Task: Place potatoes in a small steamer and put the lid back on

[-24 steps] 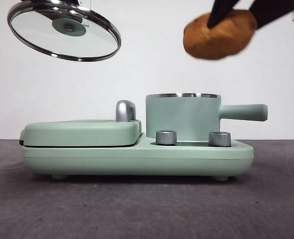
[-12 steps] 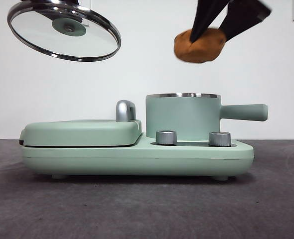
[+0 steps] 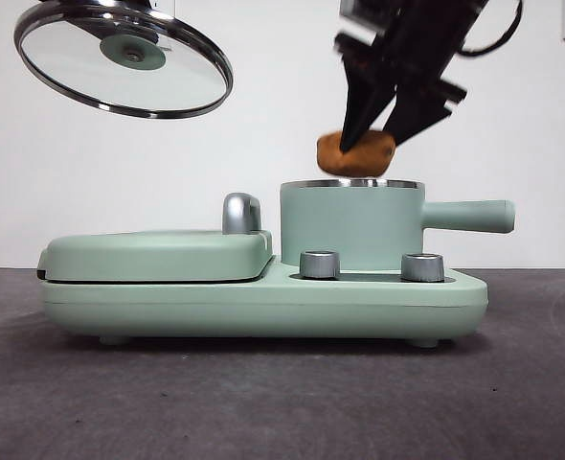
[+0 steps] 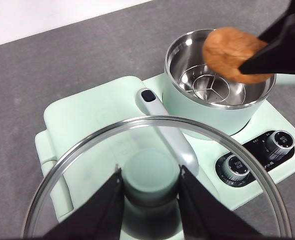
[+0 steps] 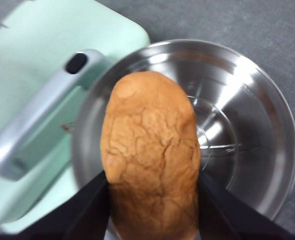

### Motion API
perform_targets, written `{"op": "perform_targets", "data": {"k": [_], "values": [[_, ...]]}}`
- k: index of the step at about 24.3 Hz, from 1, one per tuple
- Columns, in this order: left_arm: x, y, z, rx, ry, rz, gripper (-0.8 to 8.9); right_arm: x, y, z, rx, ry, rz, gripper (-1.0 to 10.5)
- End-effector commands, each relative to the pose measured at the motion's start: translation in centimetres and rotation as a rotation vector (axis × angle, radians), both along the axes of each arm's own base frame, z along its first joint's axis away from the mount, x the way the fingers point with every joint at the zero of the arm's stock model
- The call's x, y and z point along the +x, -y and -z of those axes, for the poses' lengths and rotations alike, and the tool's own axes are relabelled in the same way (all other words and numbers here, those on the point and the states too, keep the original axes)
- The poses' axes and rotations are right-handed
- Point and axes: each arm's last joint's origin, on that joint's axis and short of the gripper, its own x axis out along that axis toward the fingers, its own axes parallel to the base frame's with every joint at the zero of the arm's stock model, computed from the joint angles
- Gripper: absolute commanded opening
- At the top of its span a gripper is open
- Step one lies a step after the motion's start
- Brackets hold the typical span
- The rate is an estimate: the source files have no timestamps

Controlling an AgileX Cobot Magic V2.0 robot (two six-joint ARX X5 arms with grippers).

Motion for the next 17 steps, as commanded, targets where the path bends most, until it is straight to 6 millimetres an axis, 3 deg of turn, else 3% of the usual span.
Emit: {"op": "perform_targets", "data": {"k": [1, 12, 17], "values": [[0.0, 0.1, -0.9, -0.028, 0.041, -0.003, 0.09, 1.5, -0.5, 0.7, -0.035, 0.031, -0.008, 1.4], [0.0, 0.1, -1.0, -0.029, 0.043, -0.003, 0.09, 3.6, -1.0, 3.9, -0.071, 0.008, -0.029, 1.4], [0.0, 0.1, -1.0, -0.028, 0.043, -0.003, 0.09, 3.7, -1.1, 4.0, -0.067, 0.008, -0.036, 1.9]]}}
